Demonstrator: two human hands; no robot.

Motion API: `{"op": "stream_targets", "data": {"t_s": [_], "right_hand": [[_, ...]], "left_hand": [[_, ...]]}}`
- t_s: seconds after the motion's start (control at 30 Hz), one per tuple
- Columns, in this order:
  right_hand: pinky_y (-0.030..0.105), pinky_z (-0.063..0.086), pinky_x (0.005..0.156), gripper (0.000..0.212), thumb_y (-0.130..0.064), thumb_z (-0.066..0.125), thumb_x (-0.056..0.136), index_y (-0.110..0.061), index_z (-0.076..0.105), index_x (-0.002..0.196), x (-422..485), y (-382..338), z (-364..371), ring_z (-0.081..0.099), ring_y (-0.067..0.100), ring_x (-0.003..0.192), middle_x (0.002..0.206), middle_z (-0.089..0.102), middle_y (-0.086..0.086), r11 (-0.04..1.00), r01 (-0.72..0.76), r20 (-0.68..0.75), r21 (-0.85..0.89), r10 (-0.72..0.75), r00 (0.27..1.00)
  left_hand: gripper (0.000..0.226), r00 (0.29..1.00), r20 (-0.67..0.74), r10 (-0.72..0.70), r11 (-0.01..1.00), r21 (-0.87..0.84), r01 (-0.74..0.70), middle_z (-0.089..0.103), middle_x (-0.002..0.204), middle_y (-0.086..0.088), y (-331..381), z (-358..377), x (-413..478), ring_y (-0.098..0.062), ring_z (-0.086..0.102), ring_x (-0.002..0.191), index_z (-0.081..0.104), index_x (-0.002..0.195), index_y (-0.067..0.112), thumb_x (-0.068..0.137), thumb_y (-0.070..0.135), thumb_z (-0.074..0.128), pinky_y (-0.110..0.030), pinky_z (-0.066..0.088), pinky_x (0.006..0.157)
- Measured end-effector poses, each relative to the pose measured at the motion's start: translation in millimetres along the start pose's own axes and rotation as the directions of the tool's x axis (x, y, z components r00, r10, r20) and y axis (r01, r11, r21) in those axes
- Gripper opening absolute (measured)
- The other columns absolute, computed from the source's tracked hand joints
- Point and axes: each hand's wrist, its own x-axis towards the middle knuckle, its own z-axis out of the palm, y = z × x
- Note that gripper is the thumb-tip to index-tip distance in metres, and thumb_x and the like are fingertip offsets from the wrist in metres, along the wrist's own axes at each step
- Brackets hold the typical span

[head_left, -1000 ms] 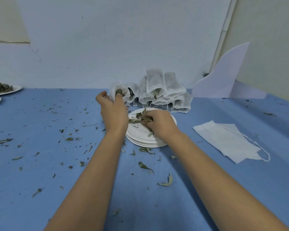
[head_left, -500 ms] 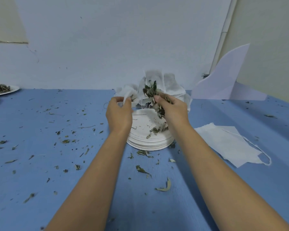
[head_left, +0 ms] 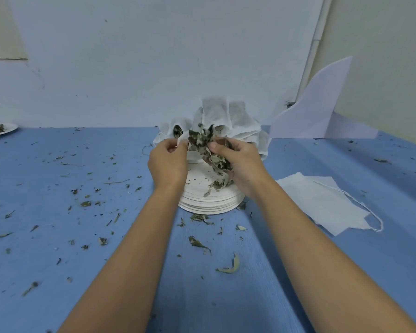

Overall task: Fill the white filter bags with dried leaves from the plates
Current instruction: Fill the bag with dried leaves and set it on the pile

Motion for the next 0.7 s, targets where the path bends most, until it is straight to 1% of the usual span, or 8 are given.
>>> {"op": "stream_targets", "data": {"t_s": [0.07,0.17,0.27,0.37,0.43,0.5,0.6,0.7], "right_hand": [[0.023,0.054,0.065,0.009,-0.004,0.068,0.083,-0.012,0.072,0.087,-1,-5,-1,0.07,0.021,0.08,0.087,0.074,0.008,0.984,-0.03,0.056,0.173,0.021,0.998],[0.032,0.058,0.076,0.008,-0.008,0.071,0.079,-0.011,0.073,0.086,0,-9,-2,0.07,0.024,0.082,0.091,0.073,0.011,0.977,-0.043,0.148,0.207,0.012,0.989],[0.036,0.057,0.082,0.01,-0.009,0.072,0.079,-0.019,0.075,0.081,1,-5,0,0.07,0.025,0.086,0.091,0.073,0.009,0.999,-0.021,0.132,0.032,0.016,0.991],[0.036,0.052,0.093,0.01,-0.011,0.071,0.083,-0.019,0.074,0.088,2,2,-1,0.068,0.021,0.094,0.095,0.073,0.006,0.977,0.027,0.015,-0.21,-0.024,1.0],[0.025,0.051,0.089,0.013,-0.01,0.07,0.084,-0.013,0.074,0.096,2,5,-1,0.066,0.012,0.089,0.098,0.073,0.005,0.957,0.039,-0.005,-0.286,-0.042,0.999],[0.019,0.049,0.085,0.018,-0.01,0.069,0.085,-0.008,0.072,0.103,2,7,0,0.065,0.01,0.09,0.101,0.073,0.006,0.932,0.05,-0.02,-0.359,-0.061,0.998],[0.028,0.049,0.084,0.018,-0.008,0.066,0.086,-0.005,0.073,0.102,2,9,3,0.064,0.016,0.089,0.094,0.072,0.007,0.881,0.083,-0.051,-0.466,-0.12,0.991],[0.026,0.043,0.064,0.013,-0.003,0.062,0.086,-0.003,0.074,0.091,3,12,4,0.054,0.011,0.071,0.071,0.066,0.003,0.837,0.105,-0.074,-0.538,-0.17,0.983]], "left_hand": [[0.016,1.0,-0.007,0.0,1.0,0.004,0.0,0.065,0.085,0.003,0,0,0,-0.018,0.063,0.085,0.067,0.094,0.015,0.092,0.028,0.058,-0.03,0.049,0.078],[0.02,1.0,-0.023,0.011,1.0,0.02,-0.011,0.067,0.086,0.002,-2,1,0,-0.015,0.062,0.082,0.07,0.096,0.013,0.092,0.027,0.058,-0.026,0.047,0.073],[0.015,0.999,-0.034,0.011,1.0,0.008,-0.011,0.065,0.084,0.006,-3,1,2,-0.005,0.056,0.074,0.069,0.09,0.015,0.092,0.025,0.058,-0.015,0.039,0.062],[0.012,1.0,0.012,-0.023,0.998,-0.056,0.024,0.065,0.085,0.006,-4,2,1,-0.002,0.055,0.073,0.068,0.092,0.019,0.093,0.022,0.057,-0.015,0.043,0.066],[0.014,0.994,0.076,-0.074,0.986,-0.145,0.085,0.063,0.079,0.007,-3,3,0,-0.005,0.056,0.073,0.068,0.088,0.02,0.091,0.014,0.056,-0.02,0.048,0.072],[0.024,0.985,0.131,-0.116,0.964,-0.222,0.143,0.063,0.073,0.007,-1,2,-1,-0.006,0.056,0.069,0.067,0.079,0.022,0.088,0.005,0.055,-0.02,0.048,0.07],[0.029,0.968,0.219,-0.123,0.95,-0.256,0.178,0.063,0.07,0.004,0,2,-4,-0.008,0.055,0.068,0.067,0.075,0.022,0.085,-0.002,0.054,-0.021,0.046,0.068],[0.026,0.944,0.324,-0.06,0.96,-0.24,0.144,0.065,0.071,0.005,0,1,-8,-0.006,0.057,0.067,0.068,0.08,0.019,0.084,-0.003,0.055,-0.018,0.047,0.069]]}}
